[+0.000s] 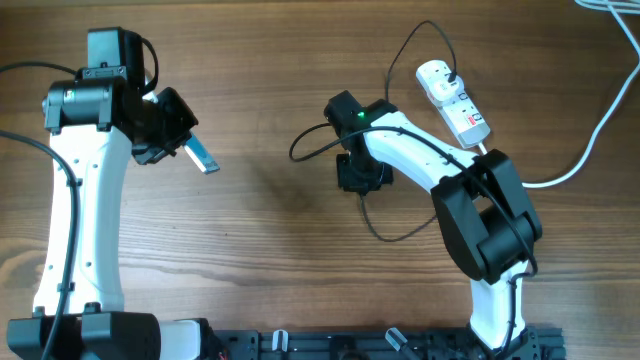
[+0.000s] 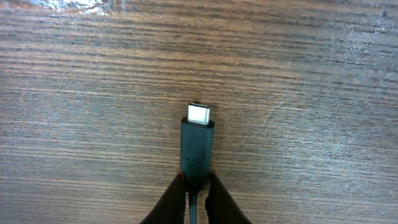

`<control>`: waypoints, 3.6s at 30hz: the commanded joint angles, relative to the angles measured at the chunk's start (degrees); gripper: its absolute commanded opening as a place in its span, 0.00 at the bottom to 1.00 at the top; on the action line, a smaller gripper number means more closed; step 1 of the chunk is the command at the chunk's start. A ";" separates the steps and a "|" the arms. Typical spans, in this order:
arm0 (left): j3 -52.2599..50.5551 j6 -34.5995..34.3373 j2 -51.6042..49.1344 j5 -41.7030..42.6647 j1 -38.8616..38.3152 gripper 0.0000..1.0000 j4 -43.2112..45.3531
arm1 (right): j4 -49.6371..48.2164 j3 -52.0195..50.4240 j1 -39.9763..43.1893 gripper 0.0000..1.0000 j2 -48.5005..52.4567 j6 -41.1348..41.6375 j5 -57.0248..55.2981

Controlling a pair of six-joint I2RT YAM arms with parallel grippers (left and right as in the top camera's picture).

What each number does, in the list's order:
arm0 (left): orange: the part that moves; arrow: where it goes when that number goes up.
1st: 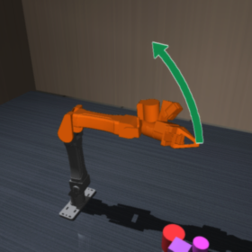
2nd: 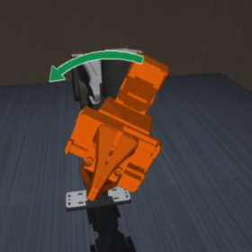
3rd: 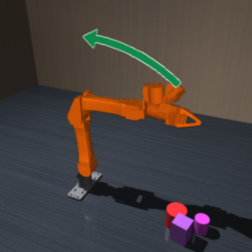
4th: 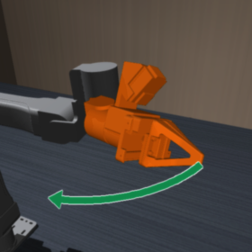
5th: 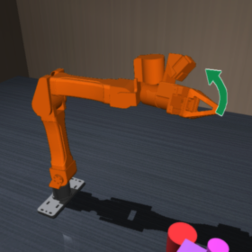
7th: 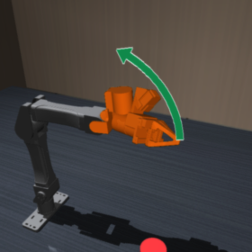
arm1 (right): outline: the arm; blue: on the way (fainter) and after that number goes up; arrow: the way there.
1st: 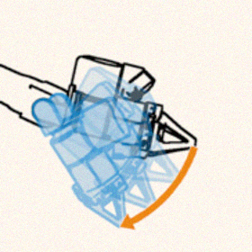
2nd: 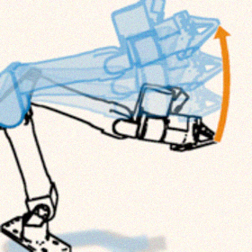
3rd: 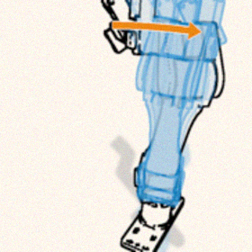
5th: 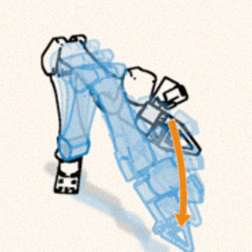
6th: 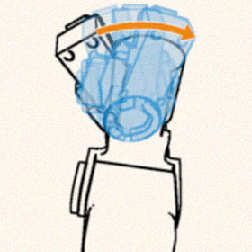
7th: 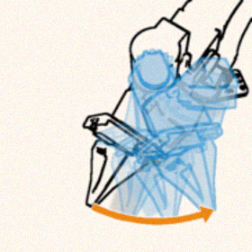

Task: Plug charger to phone and switch on socket
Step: 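Close the right gripper on the USB-C cable end and lift it, then bring the cable plug up to the phone's bottom port with the right gripper, then push the USB-C plug into the phone's port with the right gripper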

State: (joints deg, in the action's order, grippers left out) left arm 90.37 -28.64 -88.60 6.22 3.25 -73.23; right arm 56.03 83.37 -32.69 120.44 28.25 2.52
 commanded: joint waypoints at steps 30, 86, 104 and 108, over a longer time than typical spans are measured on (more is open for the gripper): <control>-0.15 7.67 -2.32 48.37 -6.40 0.04 29.38 | 1.57 6.19 -8.70 0.04 -30.36 -11.21 16.90; -0.15 15.02 -4.28 61.51 -6.62 0.04 31.89 | -0.72 12.41 -8.81 0.04 -30.36 -8.57 9.14; -0.15 15.76 -4.28 64.28 -6.62 0.04 28.37 | -6.36 12.41 -5.86 0.04 -30.34 -7.63 14.91; -0.15 16.04 -4.28 64.26 -6.62 0.04 25.46 | -9.99 12.41 -5.86 0.05 -30.34 -7.72 12.46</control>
State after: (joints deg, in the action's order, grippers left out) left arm 90.74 -12.58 -93.01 65.63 -1.74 -44.34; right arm 52.25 93.91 -39.70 90.78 20.32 19.51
